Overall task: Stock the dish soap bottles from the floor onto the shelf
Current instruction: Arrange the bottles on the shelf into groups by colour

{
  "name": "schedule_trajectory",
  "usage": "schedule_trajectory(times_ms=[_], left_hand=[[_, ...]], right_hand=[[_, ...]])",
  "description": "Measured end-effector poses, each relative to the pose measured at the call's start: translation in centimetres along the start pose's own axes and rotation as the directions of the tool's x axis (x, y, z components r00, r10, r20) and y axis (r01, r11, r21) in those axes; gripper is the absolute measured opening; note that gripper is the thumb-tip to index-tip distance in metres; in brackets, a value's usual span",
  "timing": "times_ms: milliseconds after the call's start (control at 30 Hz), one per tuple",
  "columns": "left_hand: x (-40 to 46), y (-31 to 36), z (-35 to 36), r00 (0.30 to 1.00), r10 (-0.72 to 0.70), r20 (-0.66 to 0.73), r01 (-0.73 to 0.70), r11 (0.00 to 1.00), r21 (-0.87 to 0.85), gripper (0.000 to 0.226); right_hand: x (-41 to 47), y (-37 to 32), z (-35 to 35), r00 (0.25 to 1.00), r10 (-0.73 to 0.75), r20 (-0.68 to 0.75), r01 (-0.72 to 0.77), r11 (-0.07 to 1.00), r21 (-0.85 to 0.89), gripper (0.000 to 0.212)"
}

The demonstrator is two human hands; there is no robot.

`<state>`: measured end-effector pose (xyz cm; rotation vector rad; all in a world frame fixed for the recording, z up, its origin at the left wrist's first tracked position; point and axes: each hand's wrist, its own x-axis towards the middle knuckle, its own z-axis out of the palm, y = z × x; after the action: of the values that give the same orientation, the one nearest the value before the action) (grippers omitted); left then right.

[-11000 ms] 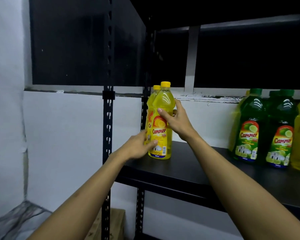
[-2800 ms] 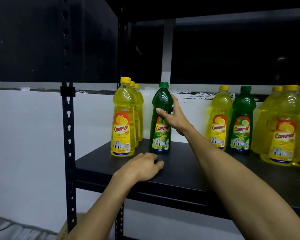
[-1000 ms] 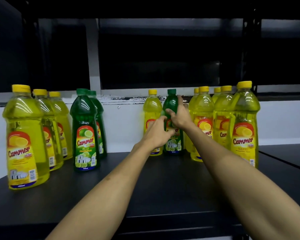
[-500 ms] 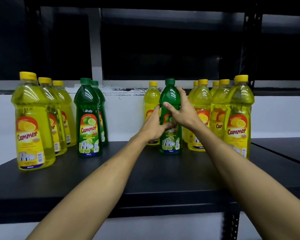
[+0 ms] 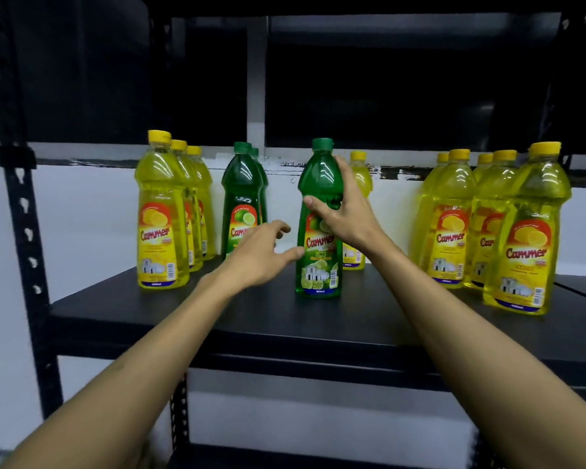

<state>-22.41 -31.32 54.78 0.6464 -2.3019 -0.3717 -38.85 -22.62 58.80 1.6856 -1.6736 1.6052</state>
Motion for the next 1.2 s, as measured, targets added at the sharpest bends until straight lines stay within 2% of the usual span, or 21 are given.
schedule_trajectory(times_ms=[100, 233, 467, 800, 1033, 1200], left_hand=[[-3.1, -3.5, -2.7, 0.998, -0.061, 0.017, 0.058, 0.988, 0.14, 0.053], [-6.1, -7.4, -4.7, 0.979, -0.168, 0.112, 0.134, 0.955, 0.263, 0.054], [-7.5, -10.0, -4.9, 0.963, -0.237, 0.125, 0.207, 0.954, 0.216, 0.048], [-7.7, -10.1, -4.5, 0.957, -0.27, 0.105, 0.244, 0.946, 0.212, 0.044], [-8.0, -9.7, -4.6, 0.965, -0.258, 0.04, 0.243, 0.945, 0.219, 0.043], [-8.1, -7.8, -4.0, 0.984, -0.11, -0.14, 0.131, 0.98, 0.148, 0.023]], right_hand=[[0.1, -1.9, 2.6, 1.0, -0.022, 0.014, 0.021, 0.999, 0.032, 0.081], [0.3, -3.9, 6.0, 0.998, -0.058, 0.026, 0.056, 0.997, 0.059, 0.076], [0.9, -5.8, 10.5, 0.997, -0.063, 0.036, 0.06, 0.994, 0.087, 0.08], [1.1, -6.1, 12.5, 0.998, -0.061, 0.001, 0.061, 0.994, 0.093, 0.084], [1.1, -5.6, 13.1, 0.999, -0.046, -0.005, 0.046, 0.996, 0.081, 0.087], [0.1, -3.8, 10.9, 0.999, 0.042, 0.017, -0.042, 0.999, -0.01, 0.086]])
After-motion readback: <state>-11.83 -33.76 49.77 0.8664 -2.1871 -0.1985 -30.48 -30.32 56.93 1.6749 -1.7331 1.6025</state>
